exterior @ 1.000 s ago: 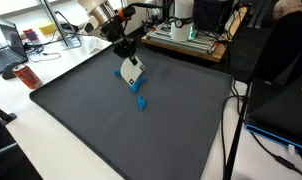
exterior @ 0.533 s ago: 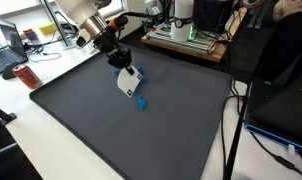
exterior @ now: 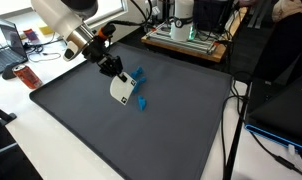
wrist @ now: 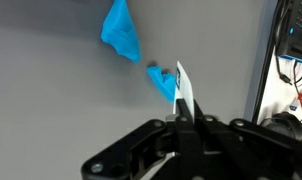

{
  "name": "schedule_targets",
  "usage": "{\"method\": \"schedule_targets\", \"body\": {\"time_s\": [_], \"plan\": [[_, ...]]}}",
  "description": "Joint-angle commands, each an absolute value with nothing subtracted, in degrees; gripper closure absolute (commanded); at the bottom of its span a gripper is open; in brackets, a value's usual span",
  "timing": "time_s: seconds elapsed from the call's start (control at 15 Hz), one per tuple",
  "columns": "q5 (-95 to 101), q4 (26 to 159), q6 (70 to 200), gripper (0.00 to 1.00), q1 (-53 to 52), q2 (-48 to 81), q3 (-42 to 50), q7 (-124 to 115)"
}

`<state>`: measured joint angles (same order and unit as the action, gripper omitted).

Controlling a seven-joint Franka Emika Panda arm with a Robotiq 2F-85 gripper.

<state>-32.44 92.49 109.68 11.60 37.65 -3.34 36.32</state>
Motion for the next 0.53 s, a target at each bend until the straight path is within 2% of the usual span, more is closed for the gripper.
{"method": "schedule_targets", "body": {"time_s": [0.0, 0.47], "plan": [[-31.0, 88.1, 107.1, 0.99, 13.5, 39.8, -4.2, 36.4], [-27.9, 95.3, 109.7, 0.99, 15.1, 32.8, -2.3, 37.4]]}}
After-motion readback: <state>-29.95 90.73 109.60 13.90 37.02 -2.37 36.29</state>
